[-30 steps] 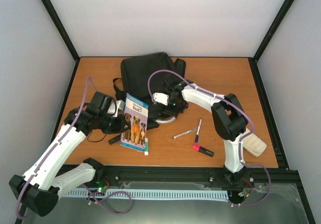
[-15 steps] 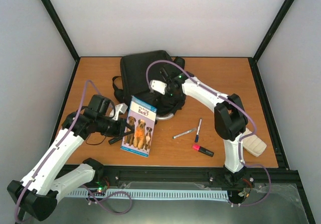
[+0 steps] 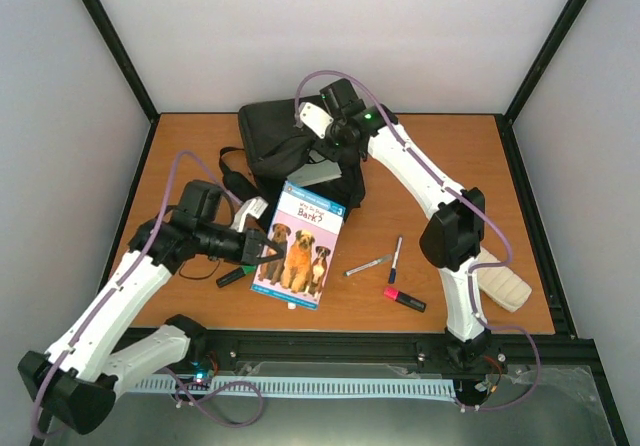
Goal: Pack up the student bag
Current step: Place the book in the student bag.
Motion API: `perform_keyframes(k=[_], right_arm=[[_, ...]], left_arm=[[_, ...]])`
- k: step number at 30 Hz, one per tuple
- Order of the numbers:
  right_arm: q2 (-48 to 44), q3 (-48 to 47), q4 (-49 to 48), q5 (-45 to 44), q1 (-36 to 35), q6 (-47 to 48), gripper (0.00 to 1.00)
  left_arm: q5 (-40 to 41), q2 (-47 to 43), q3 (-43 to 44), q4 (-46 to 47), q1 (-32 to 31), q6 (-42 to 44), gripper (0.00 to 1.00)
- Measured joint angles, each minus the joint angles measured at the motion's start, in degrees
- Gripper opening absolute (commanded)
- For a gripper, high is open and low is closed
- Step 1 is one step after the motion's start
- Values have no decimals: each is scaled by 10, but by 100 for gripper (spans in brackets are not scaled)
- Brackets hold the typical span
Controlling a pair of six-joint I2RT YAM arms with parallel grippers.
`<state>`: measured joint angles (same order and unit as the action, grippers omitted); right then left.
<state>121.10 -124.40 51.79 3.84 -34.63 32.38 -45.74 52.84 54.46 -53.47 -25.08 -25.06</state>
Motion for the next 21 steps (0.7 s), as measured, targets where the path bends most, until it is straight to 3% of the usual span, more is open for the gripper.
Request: perform_keyframes(k=[11,21], right_arm=[[0,-3,33,37,3,-58,3],[0,9,35,65,4,-91,3]], left_arm=[[1,87,-89,213,0,-47,1],[15,236,-116,437,0,-132,1]])
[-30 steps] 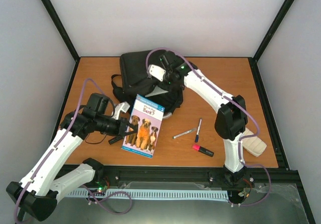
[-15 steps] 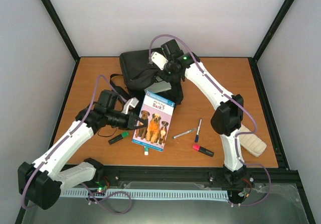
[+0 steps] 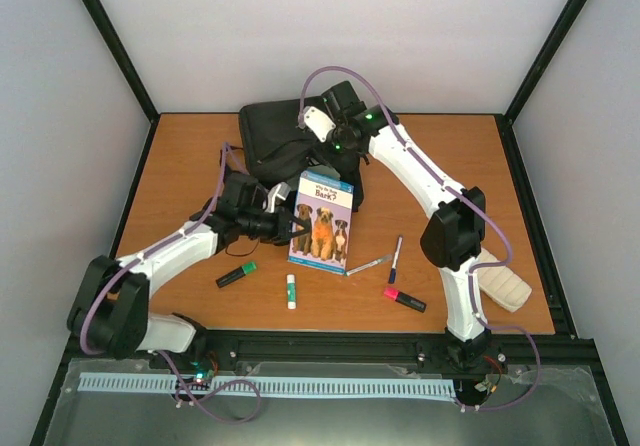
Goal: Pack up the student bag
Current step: Place the book in the student bag.
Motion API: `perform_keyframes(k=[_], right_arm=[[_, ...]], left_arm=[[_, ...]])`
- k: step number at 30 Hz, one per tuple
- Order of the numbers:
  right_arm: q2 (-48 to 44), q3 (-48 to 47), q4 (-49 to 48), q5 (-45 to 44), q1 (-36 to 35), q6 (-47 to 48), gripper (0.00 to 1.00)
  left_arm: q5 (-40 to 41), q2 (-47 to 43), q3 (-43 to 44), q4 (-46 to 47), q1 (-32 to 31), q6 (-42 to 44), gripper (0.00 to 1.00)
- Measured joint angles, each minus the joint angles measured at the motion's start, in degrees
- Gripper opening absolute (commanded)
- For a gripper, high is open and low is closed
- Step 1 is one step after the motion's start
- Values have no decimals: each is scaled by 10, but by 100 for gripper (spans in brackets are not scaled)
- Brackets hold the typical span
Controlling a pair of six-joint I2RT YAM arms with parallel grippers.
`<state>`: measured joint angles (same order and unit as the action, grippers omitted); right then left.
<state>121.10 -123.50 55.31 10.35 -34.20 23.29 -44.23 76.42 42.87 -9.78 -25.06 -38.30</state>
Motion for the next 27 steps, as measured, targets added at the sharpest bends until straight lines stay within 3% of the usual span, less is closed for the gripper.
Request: perform_keyframes(k=[9,27], right_arm=[[-1,3,3,25,1,-13,3],[-30,56,-3,41,-3,-7,3]], left_arm=[[26,89,24,72,0,-28,1],[105,177,51,68,19,-23,1]])
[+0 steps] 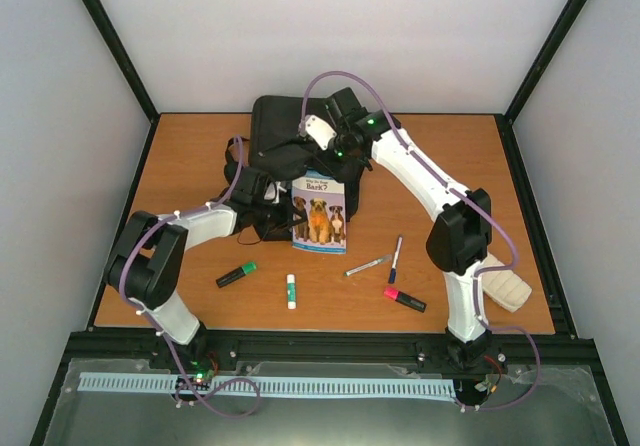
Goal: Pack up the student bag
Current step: Place the book in the student bag.
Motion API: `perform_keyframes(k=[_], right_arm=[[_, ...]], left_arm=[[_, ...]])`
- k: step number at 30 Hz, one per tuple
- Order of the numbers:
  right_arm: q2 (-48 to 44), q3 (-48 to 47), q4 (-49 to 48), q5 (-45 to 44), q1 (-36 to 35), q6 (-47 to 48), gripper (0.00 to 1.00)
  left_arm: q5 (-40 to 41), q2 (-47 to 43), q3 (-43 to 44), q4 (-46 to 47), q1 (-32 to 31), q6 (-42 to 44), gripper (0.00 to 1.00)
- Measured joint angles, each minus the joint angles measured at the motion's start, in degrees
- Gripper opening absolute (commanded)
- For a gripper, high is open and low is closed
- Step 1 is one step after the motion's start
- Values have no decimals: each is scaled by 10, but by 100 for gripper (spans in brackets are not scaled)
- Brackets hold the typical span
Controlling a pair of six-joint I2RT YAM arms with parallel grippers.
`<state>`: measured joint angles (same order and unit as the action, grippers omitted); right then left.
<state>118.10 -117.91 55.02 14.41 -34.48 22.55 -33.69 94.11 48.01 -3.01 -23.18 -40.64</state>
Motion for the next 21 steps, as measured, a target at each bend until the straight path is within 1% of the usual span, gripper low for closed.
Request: perform_keyframes(k=[2,3,6,9,12,16,19,21], right_arm=[[-3,6,0,-1,-1,5,3],[-5,10,0,-2,-1,7,3],[-12,24,-7,-6,-2,15,3],[-19,39,-13,-8,-3,19,3],[-21,45,-17,-10,-3,21,3],[-21,46,-19,-11,-4,21,3],[-21,46,-20,-11,-5,21,3],[-21,46,-20,-10,-6,21,3]], left_arm=[[7,10,14,-14,8,2,4],[11,13,21,-20,10,4,8],[28,15,43,-44,16,12,27],[58,15,60,-65,20,23,40],[77,15,65,-79,21,31,47],[103,3,66,-102,22,34,55],[128,-28,66,-126,22,34,58],[144,-60,61,-142,22,34,59]])
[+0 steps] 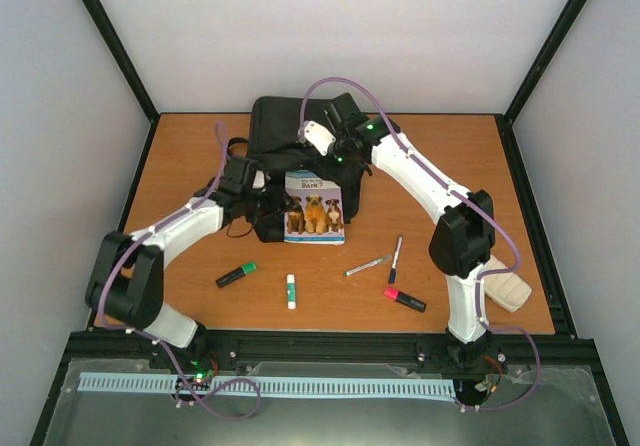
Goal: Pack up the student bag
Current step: Place the book in the student bag.
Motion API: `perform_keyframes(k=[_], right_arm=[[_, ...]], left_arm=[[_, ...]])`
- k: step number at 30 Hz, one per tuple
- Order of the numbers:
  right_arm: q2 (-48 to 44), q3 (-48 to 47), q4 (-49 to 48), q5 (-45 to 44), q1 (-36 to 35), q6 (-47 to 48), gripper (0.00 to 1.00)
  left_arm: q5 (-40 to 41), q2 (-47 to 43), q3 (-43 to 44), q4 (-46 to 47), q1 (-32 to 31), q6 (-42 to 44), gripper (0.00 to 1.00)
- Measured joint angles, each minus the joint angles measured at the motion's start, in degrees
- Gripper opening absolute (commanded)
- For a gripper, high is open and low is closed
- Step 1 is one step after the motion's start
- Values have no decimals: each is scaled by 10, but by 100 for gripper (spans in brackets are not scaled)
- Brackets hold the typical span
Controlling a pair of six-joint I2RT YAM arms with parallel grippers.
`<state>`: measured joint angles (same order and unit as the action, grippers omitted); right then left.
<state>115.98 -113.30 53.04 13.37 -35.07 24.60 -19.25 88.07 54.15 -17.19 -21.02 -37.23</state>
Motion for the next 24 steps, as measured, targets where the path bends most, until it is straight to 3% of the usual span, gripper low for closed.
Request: perform_keyframes(k=[8,13,20,24], right_arm=[[0,0,1,2,0,0,3],[0,0,2,2,0,0,3],[0,-4,3,2,0,0,3],[1,-9,6,2,0,0,3]], left_arm=[[84,-198,-75,-29,-9,15,54],[99,-264,-128,-32,-40,22,47],[95,-231,-151,-22,-164,53,22],[99,-169,-144,-16,-206,70,15]])
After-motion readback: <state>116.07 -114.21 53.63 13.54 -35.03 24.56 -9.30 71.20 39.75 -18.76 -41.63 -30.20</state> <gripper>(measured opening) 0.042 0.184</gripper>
